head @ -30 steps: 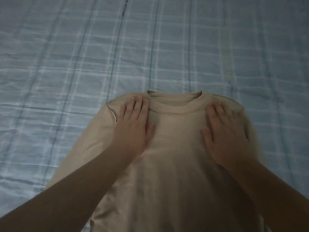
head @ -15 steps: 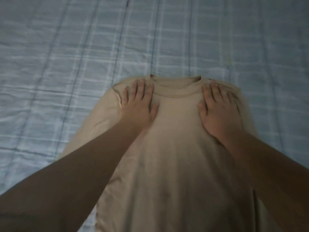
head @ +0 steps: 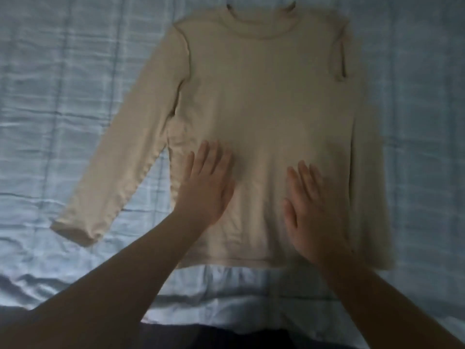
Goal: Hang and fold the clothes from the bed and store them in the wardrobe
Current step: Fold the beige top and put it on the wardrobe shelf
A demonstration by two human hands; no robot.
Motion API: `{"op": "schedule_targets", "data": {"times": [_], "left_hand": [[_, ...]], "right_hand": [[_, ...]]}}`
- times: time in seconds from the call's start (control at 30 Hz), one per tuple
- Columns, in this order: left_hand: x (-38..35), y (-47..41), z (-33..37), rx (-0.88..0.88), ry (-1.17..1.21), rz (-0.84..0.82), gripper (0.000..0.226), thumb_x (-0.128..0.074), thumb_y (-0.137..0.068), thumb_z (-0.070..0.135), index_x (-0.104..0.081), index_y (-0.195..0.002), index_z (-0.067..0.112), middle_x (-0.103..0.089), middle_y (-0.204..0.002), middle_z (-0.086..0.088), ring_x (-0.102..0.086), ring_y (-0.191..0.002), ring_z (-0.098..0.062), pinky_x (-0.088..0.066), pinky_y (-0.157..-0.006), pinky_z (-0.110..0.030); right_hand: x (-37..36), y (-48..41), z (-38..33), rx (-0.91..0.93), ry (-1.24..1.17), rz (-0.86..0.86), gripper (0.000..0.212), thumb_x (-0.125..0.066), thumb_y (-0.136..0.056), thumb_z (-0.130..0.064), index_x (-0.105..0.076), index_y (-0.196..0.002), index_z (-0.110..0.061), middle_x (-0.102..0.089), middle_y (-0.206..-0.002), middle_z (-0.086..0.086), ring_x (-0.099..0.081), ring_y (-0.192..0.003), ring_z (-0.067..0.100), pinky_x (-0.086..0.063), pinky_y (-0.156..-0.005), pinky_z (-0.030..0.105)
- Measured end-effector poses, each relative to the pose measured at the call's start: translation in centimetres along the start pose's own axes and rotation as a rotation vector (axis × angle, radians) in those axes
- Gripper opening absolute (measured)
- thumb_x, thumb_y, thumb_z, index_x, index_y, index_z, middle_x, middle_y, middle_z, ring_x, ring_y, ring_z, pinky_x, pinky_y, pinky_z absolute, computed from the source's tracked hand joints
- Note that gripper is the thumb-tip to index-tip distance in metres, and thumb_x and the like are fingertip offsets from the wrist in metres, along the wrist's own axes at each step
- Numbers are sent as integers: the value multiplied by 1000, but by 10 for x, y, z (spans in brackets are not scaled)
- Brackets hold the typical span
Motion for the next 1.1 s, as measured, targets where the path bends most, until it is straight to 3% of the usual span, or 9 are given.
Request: {"op": "schedule_targets", "data": {"times": [0.17,0.33,0.47,0.57,0.7,0.77,0.87,0.97,1.1], "left_hand": [[-16,109,-2,62,53,-26,53,-37,-99,27,-42,-149,12,-32,-159,-17,-18,-151,-38,-19,-120,-57],[-19,163,-38,335,271,40,50,-53,-94,8,-46,-143,10,-42,-149,-15,-32,-143,-35,-24,-121,-47],[-16,186,-63,691,638,87,49,-59,-91,12,-44,-138,20,-47,-129,3,-54,-110,-20,-46,-91,-32],[-30,189,-82,940,802,-27,39,-66,-88,32,-52,-121,15,-62,-105,0,-61,-81,-16,-45,-61,-28],[-40,184,-90,1000,984,-212,27,-69,-87,37,-65,-91,11,-63,-82,-6,-53,-74,-22,-39,-63,-31],[-40,183,-97,979,1147,-188,29,-73,-79,39,-66,-91,13,-66,-87,-6,-57,-81,-23,-43,-70,-32],[-44,188,-104,975,1346,-139,19,-68,-91,31,-67,-100,14,-69,-104,-8,-64,-93,-22,-53,-72,-34],[-47,200,-104,989,1412,-125,15,-60,-99,25,-64,-103,11,-65,-94,-8,-61,-78,-20,-52,-65,-32],[-41,215,-118,1053,1295,-18,18,-65,-97,21,-65,-109,8,-69,-99,-10,-68,-81,-22,-55,-67,-31]], "right_hand": [[-6,92,-6,-104,-113,-29,54,-48,-93,-18,-44,-146,-8,-38,-155,14,-30,-145,30,-19,-119,44],[-10,134,60,-588,-453,62,35,-48,-92,-18,-56,-126,-15,-56,-127,11,-51,-118,30,-41,-105,47],[-6,146,87,-836,-495,102,25,-52,-92,-11,-63,-115,-11,-60,-107,6,-53,-100,21,-36,-87,28],[-5,153,101,-1026,-523,123,23,-54,-89,-12,-60,-111,-7,-57,-95,7,-53,-91,24,-32,-78,26],[-13,152,108,-1092,-559,15,12,-58,-90,-16,-60,-98,-7,-55,-84,6,-50,-84,23,-35,-76,28],[-17,151,108,-1076,-589,-45,14,-55,-89,-13,-55,-77,-7,-52,-70,9,-53,-78,27,-35,-70,31],[-18,158,112,-1144,-714,3,17,-58,-86,-16,-53,-70,-11,-50,-65,7,-52,-72,25,-41,-65,34],[-25,166,117,-1190,-875,34,11,-65,-77,-26,-58,-79,-17,-57,-76,7,-58,-78,30,-53,-73,44],[-28,173,118,-1294,-1160,144,11,-57,-91,-8,-61,-97,-16,-59,-91,5,-59,-83,22,-53,-80,37]]}}
Point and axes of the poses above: each hand's wrist, its own y-axis away from the middle knuckle, its own x-axis out of the back of the hand, z = x × y, the point moved 10 cm from there along -y, towards the middle knuckle
